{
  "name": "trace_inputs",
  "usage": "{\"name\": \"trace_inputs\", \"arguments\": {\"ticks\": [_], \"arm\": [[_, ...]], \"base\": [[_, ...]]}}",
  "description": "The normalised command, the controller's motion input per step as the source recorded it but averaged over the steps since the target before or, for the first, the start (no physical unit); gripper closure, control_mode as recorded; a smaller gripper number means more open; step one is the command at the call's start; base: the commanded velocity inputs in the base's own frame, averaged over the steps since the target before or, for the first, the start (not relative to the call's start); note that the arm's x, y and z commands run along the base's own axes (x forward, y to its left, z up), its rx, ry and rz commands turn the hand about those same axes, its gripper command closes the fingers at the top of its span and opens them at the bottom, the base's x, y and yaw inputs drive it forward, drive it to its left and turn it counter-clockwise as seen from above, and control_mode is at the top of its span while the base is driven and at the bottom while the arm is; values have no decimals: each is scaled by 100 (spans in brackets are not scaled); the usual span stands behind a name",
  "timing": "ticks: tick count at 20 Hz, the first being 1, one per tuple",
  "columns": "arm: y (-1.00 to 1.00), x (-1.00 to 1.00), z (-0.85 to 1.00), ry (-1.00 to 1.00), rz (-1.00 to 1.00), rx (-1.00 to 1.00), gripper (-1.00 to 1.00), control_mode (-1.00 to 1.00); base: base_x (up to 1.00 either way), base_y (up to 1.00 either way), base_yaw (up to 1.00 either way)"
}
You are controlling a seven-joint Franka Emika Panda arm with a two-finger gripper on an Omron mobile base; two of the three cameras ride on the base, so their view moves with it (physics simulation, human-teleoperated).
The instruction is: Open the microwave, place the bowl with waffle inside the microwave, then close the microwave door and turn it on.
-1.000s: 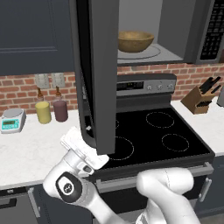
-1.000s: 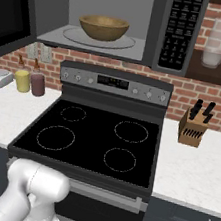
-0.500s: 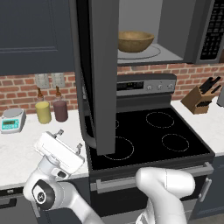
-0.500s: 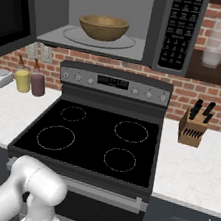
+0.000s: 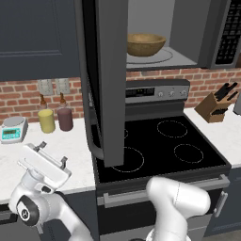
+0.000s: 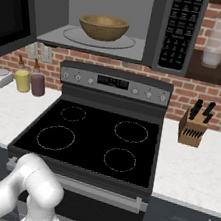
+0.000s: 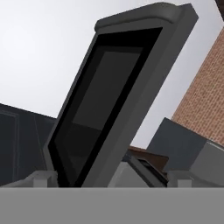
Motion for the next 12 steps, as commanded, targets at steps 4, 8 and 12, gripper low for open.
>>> {"name": "trace_inputs", "arguments": {"ticks": [4, 8, 12], "arm": [[36, 4, 0, 0, -1, -4, 100, -100], [17, 5, 10, 0, 0, 0, 100, -100], [1, 3, 39, 0, 0, 0, 100, -100]], "base": [[0, 0, 0], [0, 0, 0], [0, 0, 0]]}}
